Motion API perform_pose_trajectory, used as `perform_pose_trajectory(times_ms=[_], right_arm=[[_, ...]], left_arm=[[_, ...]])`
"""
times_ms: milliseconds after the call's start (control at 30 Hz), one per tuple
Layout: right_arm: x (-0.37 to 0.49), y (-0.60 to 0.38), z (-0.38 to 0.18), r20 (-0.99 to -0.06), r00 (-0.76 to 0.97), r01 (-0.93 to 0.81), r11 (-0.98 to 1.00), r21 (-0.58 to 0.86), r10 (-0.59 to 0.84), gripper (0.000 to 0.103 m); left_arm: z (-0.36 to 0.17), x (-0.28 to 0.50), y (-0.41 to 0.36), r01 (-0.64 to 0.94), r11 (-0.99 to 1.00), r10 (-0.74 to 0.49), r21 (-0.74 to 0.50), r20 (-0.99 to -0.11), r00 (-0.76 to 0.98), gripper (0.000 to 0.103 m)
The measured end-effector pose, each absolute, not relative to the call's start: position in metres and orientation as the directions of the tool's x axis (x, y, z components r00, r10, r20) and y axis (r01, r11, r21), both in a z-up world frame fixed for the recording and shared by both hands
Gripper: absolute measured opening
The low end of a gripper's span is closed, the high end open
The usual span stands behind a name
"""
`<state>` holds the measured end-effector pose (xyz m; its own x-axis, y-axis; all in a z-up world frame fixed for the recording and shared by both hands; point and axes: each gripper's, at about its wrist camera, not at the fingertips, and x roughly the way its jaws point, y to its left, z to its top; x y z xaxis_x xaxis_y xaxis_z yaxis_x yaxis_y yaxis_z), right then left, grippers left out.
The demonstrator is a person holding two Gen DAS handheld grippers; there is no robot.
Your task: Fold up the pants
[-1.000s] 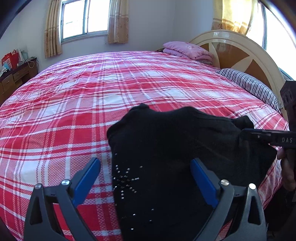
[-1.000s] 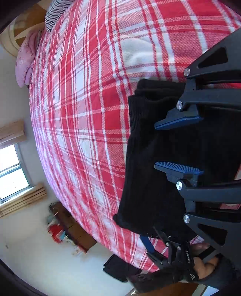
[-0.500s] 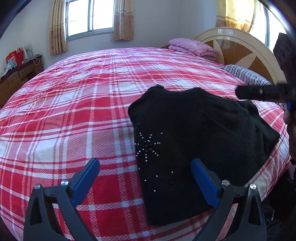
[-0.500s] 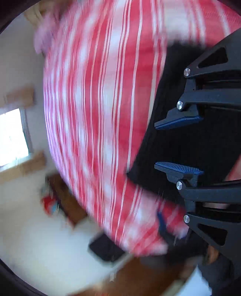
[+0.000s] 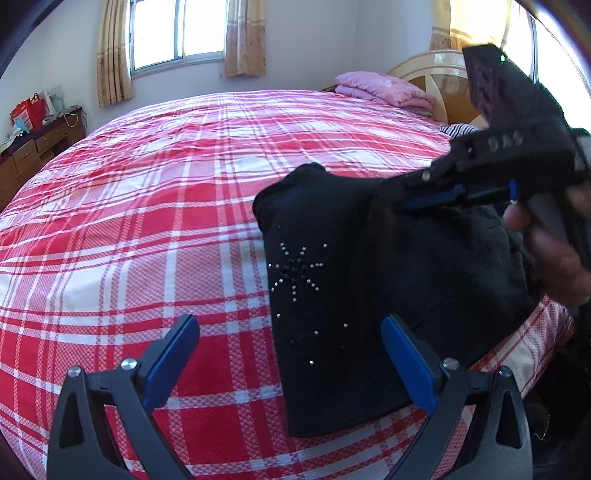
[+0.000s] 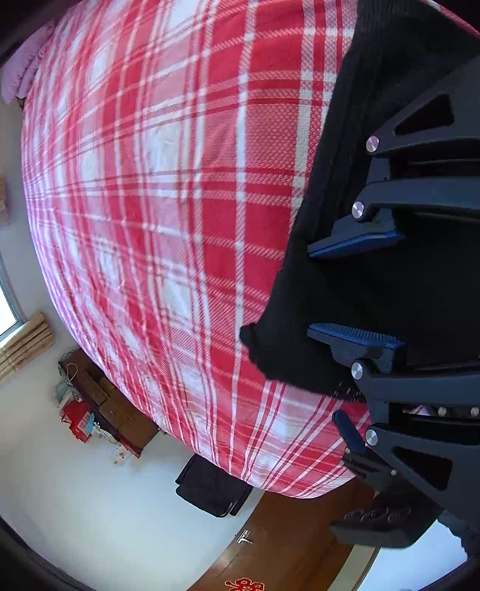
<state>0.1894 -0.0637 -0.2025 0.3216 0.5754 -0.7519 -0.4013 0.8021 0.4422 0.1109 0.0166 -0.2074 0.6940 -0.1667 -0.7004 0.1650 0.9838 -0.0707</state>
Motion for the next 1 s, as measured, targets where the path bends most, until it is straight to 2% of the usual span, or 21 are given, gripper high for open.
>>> perform_pose_trajectory(times_ms=[167, 300, 500, 567, 600, 667, 800, 1000], right_arm=[[0.197, -0.025, -0.177, -0.752, 0.336, -0.499, 0.784, 0.369, 0.568, 0.038], [0.216, 0.004, -0.178, -0.784, 0.341, -0.519, 0.799, 0.303, 0.519, 0.038], [0.235, 0.043, -0.195, -0.846, 0.192, -0.581, 0.752, 0.311, 0.498, 0.038], [0.232, 0.053, -0.201, -0.871, 0.168, -0.618, 0.738, 0.272, 0.462, 0.038], [0.228, 0.057, -0.202, -0.880, 0.176, -0.635, 0.734, 0.240, 0.441, 0.037], [0.225, 0.058, -0.202, -0.883, 0.209, -0.642, 0.740, 0.200, 0.420, 0.022], [0.226, 0.061, -0.202, -0.881, 0.273, -0.632, 0.762, 0.138, 0.386, 0.010], [0.237, 0.059, -0.226, -0.893, 0.266, -0.592, 0.793, 0.145, 0.362, 0.010]], left_arm=[[-0.208, 0.107, 0.016, 0.158, 0.985, -0.156, -0.062, -0.698, 0.699, 0.101], [-0.211, 0.107, 0.018, 0.153, 0.986, -0.159, -0.073, -0.702, 0.695, 0.103], [-0.214, 0.107, 0.020, 0.154, 0.984, -0.175, -0.095, -0.706, 0.686, 0.103], [-0.215, 0.105, 0.020, 0.154, 0.983, -0.180, -0.101, -0.706, 0.685, 0.103], [-0.216, 0.105, 0.021, 0.154, 0.983, -0.182, -0.103, -0.707, 0.684, 0.103], [-0.216, 0.105, 0.022, 0.154, 0.982, -0.185, -0.108, -0.705, 0.684, 0.103], [-0.217, 0.105, 0.023, 0.154, 0.982, -0.184, -0.107, -0.704, 0.686, 0.103], [-0.218, 0.107, 0.023, 0.154, 0.982, -0.184, -0.106, -0.703, 0.687, 0.103]])
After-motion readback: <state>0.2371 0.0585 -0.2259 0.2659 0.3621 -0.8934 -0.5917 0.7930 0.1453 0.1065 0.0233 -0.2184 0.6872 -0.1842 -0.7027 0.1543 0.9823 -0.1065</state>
